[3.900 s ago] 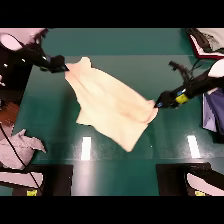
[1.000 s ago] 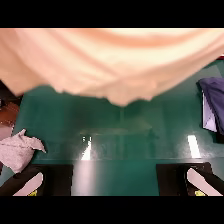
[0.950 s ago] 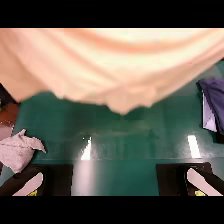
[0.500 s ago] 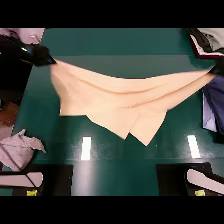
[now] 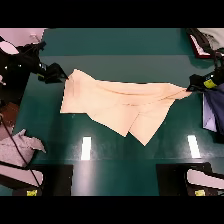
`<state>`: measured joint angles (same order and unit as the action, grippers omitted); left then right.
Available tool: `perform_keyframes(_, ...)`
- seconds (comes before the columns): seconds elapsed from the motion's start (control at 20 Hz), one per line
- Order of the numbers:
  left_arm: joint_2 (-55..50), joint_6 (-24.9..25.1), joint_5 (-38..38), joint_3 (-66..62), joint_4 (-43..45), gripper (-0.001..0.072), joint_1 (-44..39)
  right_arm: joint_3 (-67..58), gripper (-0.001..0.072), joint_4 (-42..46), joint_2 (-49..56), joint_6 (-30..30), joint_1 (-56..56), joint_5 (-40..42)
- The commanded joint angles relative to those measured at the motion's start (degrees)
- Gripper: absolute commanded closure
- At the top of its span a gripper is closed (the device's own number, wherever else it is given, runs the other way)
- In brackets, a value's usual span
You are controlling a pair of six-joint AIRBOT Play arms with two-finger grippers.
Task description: Fold the shirts.
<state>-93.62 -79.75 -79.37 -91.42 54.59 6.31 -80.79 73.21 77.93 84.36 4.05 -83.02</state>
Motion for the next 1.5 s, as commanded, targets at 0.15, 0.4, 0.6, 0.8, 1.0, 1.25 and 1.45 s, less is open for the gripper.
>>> perform_keyframes(0.15,22.12,0.59,24.92,40.33,-4.83,0.0172,-11.65,-4.94,0.0700,-0.09,0.20,0.02,0.11,0.55)
perform_keyframes(0.4,24.33,0.68,36.96,55.52,-16.02,0.0172,-20.35,-5.40,0.0700,-0.09,0.20,0.02,0.11,0.44)
perform_keyframes(0.6,22.95,0.61,44.15,55.52,-18.93,0.0173,-25.44,-5.40,0.0700,-0.09,0.20,0.02,0.11,0.28)
perform_keyframes(0.8,20.17,0.61,45.24,54.99,-20.83,0.0173,-26.32,-5.40,0.0699,-0.07,0.20,0.00,0.11,0.33)
perform_keyframes(1.0,20.20,2.14,43.04,51.82,-21.40,0.0594,-26.32,-5.40,0.0700,0.04,0.20,0.00,0.13,0.31)
perform_keyframes(1.25,20.90,5.75,25.55,38.05,-18.43,0.0684,-22.75,-5.40,0.0699,0.39,-0.50,0.00,0.50,-0.15)
perform_keyframes(1.45,26.34,6.38,18.53,19.34,-13.62,0.0684,-13.75,-6.64,0.0700,0.31,-5.77,-0.04,3.63,2.32)
